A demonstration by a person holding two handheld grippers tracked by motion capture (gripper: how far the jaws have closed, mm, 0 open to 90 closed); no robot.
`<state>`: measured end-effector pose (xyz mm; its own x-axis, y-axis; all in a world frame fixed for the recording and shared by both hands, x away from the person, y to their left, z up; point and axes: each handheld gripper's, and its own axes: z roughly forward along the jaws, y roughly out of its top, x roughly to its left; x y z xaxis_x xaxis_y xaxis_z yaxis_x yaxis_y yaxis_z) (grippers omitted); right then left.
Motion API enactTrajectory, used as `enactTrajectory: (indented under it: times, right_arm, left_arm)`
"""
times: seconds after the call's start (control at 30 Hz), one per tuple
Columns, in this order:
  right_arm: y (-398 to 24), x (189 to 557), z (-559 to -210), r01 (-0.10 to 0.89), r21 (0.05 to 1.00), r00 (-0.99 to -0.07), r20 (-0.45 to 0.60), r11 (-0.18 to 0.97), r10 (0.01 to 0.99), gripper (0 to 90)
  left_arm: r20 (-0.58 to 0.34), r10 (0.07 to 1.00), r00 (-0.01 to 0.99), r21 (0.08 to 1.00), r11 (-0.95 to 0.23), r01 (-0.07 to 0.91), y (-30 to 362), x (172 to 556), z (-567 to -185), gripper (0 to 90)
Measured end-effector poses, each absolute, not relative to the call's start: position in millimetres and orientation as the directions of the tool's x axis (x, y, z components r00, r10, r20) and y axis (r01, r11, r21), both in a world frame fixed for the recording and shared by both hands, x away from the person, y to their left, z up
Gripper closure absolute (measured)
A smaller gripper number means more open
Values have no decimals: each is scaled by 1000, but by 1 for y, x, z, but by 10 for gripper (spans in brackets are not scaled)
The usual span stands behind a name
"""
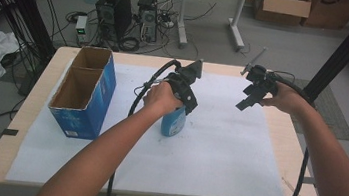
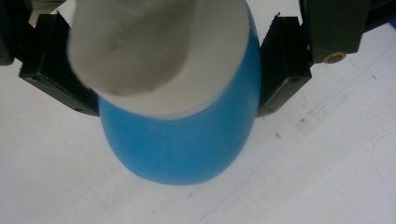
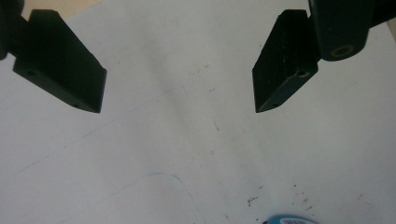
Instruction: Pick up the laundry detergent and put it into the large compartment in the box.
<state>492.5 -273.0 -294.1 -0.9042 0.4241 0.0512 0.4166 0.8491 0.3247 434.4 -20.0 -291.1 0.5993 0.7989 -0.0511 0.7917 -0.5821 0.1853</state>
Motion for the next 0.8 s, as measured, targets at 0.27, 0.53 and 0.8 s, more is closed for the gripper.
enactTrajectory:
  times: [0.27,0.53,0.8]
  right_arm:
    - [-272,493,-293,415,325,-905,49,850,423,178]
    - [-270,492,-293,414,324,-905,49,851,422,179]
    - [-270,492,-293,414,322,-905,50,851,422,179]
  left_arm:
    - [-52,800,598,195,-579,791,-18,434,-290,249]
    - [-50,804,592,212,-571,793,-16,433,-288,278]
    - [-52,807,588,216,-566,795,-16,433,-287,295]
